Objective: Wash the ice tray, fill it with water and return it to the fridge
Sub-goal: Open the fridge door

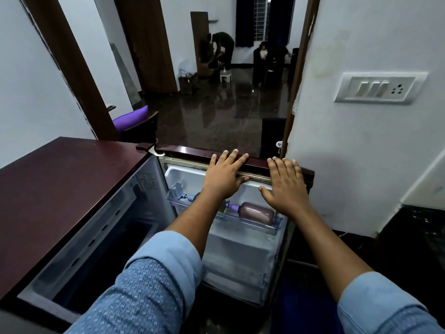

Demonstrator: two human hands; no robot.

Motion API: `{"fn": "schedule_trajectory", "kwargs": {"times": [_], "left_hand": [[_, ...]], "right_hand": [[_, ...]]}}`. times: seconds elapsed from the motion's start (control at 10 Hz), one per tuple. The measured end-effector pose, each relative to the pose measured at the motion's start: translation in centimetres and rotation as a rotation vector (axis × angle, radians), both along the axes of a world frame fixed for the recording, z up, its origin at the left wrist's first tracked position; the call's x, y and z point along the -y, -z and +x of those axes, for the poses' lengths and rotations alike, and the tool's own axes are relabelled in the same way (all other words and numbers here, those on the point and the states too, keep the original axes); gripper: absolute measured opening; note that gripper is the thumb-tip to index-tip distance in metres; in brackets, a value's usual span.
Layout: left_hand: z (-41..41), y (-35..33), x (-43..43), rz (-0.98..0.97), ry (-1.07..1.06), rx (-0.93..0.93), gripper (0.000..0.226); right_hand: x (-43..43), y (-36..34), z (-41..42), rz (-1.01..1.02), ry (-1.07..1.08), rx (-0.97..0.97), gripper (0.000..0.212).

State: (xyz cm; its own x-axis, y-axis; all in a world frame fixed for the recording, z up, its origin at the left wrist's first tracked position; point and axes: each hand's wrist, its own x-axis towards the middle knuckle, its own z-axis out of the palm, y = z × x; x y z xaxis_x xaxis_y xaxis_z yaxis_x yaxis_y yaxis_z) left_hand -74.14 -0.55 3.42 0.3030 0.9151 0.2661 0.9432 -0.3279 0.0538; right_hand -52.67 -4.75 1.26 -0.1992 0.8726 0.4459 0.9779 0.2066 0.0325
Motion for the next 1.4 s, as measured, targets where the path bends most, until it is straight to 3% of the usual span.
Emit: {"fn": "schedule_trajectory", "kwargs": {"times": [0.5, 0.9, 1.1, 1.3, 1.4], "left_hand": [[3.6, -0.1, -4.4, -0.014, -0.149, -0.01, 0.076], [3.9, 0.0, -4.6, -0.03, -0.165, -0.014, 0.077], [3.4, 0.1, -4.3, -0.046, -0.131, -0.038, 0.09], [1.0, 3.1, -1.6, -0.05, -0.042, -0.052, 0.101], [-1.4, 7.1, 1.7, -0.097, -0.064, -0.166, 0.095]], "right_hand": [[-8.5, 0.2, 3.7, -0.015, -0.132, 0.015, 0.089], [-9.6, 0.9, 4.0, 0.034, -0.155, -0.006, 0.089], [-9.4, 0.9, 4.0, 0.026, -0.164, -0.022, 0.087], [-8.9, 0.6, 3.6, 0.002, -0.218, -0.204, 0.088], [-8.2, 0.6, 2.7, 0.04, -0.273, -0.325, 0.088]]}}
